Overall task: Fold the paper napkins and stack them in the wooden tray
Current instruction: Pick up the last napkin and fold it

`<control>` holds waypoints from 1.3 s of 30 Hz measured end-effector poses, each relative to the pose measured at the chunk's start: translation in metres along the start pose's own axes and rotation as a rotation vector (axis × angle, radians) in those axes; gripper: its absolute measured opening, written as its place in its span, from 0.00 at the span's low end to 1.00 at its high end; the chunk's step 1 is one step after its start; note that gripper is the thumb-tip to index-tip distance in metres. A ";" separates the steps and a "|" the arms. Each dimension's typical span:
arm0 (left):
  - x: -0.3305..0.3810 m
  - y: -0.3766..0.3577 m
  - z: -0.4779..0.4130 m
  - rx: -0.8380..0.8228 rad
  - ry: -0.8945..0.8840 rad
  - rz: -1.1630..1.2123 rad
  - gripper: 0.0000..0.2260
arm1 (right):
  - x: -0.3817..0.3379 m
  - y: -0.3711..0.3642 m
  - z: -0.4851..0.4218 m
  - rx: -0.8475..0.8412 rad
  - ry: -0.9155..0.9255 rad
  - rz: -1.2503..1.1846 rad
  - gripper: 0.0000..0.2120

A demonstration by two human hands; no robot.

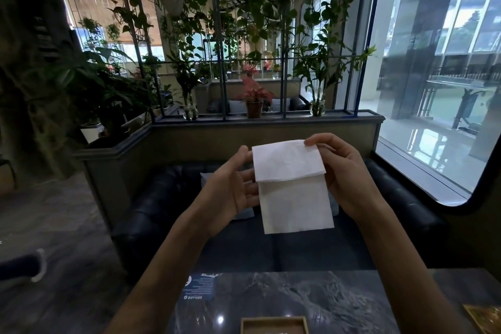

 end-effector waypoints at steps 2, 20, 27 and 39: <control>-0.001 -0.001 -0.001 0.040 -0.019 -0.071 0.22 | -0.002 0.000 -0.001 0.000 0.001 0.011 0.17; 0.000 0.016 -0.001 0.124 -0.178 -0.287 0.14 | 0.023 -0.005 0.001 -0.009 -0.121 0.037 0.13; -0.011 0.022 -0.003 0.080 -0.049 -0.108 0.13 | 0.021 -0.008 0.000 -0.068 0.073 0.131 0.19; -0.011 0.022 -0.004 0.014 -0.022 -0.002 0.16 | 0.025 -0.005 0.001 -0.026 0.099 0.249 0.23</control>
Point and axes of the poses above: each hand's wrist, its own z-axis away from the middle knuckle, its own y-axis out of the back of the hand, x = y × z, the point moved 5 cm from there along -z, towards the middle knuckle, and after that the axes turned 5 degrees about y, right-handed, at the moved point
